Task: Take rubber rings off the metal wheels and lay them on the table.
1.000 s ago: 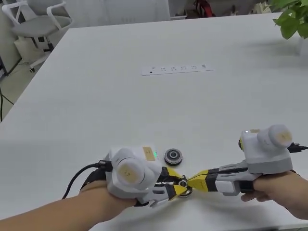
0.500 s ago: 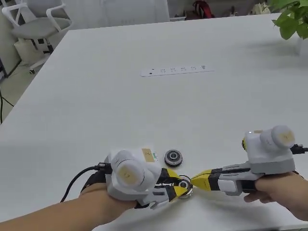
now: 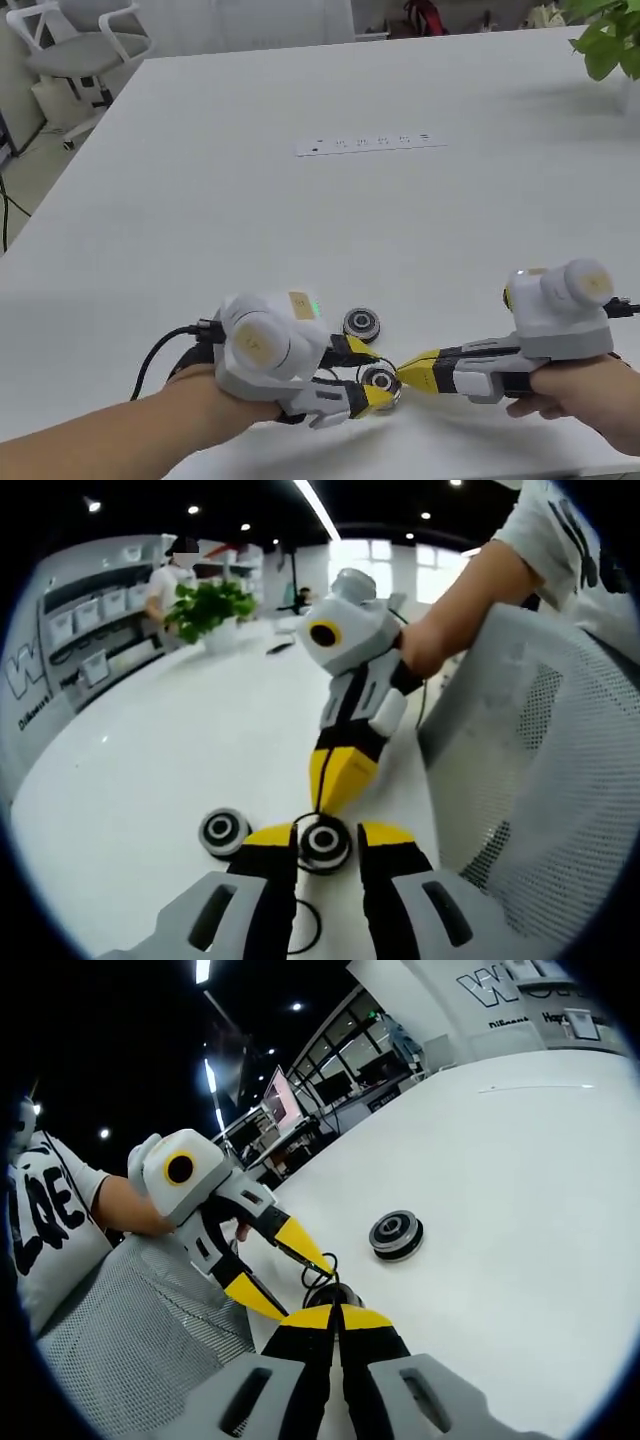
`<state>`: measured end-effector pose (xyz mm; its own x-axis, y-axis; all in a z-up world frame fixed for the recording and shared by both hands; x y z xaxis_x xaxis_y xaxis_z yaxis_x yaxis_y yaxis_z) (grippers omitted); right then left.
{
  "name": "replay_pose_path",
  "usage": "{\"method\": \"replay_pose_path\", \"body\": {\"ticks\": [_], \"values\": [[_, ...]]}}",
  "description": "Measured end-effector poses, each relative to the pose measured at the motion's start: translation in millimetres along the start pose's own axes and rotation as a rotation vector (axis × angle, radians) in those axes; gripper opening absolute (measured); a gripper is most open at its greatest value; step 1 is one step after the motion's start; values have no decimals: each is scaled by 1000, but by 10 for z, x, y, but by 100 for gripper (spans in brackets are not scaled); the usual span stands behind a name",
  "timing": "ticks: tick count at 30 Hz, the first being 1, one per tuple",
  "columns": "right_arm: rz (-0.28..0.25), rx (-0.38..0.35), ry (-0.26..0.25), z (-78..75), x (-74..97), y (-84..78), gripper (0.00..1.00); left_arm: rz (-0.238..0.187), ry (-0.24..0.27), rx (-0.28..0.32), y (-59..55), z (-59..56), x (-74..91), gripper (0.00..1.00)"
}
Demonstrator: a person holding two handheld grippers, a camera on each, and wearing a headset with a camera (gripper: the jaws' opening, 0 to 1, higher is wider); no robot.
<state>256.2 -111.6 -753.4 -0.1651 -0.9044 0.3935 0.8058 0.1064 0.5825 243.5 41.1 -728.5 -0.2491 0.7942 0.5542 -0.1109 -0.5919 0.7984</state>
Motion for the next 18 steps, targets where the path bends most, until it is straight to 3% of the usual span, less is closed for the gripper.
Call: {"method": "replay_pose_path", "body": {"ticks": [9,18], "values": [[-4,-2,3,0,11,1,0,-21,-10,23,5,-11,156,27],[-5,-2,14,10,17,13,0,-51,-6,54,17,-1,324,38]]}}
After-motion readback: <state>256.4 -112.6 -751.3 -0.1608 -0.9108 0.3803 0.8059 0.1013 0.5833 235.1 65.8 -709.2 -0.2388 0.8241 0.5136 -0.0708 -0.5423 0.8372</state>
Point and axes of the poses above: the centre of the closed fingertips' face, and the gripper's own axes: x roughly backward along the fingers, z roughly to its left, y roughly out of its top, the point moved 9 cm from there along x, roughly backward along the fingers, and after that the axes turned 15 degrees about -x, right-handed, at the moved point
